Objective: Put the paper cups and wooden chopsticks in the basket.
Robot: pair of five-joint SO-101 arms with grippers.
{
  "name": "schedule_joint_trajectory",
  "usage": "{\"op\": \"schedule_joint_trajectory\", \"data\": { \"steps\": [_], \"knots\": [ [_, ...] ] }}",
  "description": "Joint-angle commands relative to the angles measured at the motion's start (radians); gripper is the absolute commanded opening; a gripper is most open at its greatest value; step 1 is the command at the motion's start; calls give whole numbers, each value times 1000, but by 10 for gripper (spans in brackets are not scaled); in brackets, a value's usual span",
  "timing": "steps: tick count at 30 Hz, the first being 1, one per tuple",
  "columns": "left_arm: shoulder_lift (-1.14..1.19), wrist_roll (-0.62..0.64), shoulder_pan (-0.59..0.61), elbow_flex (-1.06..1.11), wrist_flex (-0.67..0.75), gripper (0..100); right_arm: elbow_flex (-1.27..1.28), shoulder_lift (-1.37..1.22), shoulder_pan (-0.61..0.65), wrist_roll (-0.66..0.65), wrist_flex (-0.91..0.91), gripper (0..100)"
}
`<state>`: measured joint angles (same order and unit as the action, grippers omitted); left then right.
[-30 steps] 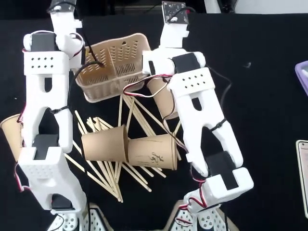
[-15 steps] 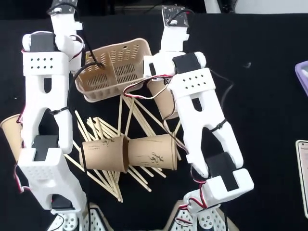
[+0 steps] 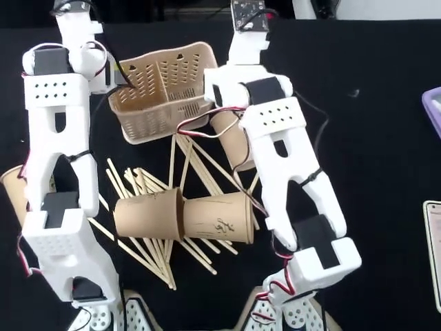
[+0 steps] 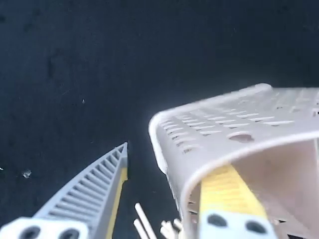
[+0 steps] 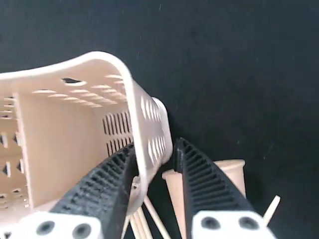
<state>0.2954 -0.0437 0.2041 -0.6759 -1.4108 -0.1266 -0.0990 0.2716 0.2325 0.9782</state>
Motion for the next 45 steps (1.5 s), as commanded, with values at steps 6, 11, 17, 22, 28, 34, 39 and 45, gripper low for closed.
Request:
{"op": "schedule_joint_trajectory", "data": {
  "steps": [6, 11, 17, 22, 28, 34, 39, 45],
  "knots": [
    [-5, 120, 18, -265, 14, 228, -202, 8, 81, -138, -20, 121],
    [-5, 118, 21, -266, -41, 228, -203, 30, 64, -146, 18, 122],
    [41, 121, 5, -266, 8, 228, -202, 134, 52, -146, 141, 234],
    [127, 121, -1, -266, -11, 227, -194, 292, -37, -146, 285, 209],
    [189, 114, -7, -275, 0, 223, -147, 363, -132, -256, 463, 201],
    [236, 66, -36, -266, 107, 26, 65, 363, -137, -393, 465, 202],
    [279, 5, -71, -275, 109, 33, 344, 375, -137, -423, 227, 205],
    [284, -87, -79, -274, 107, 30, 679, 553, -133, -537, -3, 205]
  ]
}}
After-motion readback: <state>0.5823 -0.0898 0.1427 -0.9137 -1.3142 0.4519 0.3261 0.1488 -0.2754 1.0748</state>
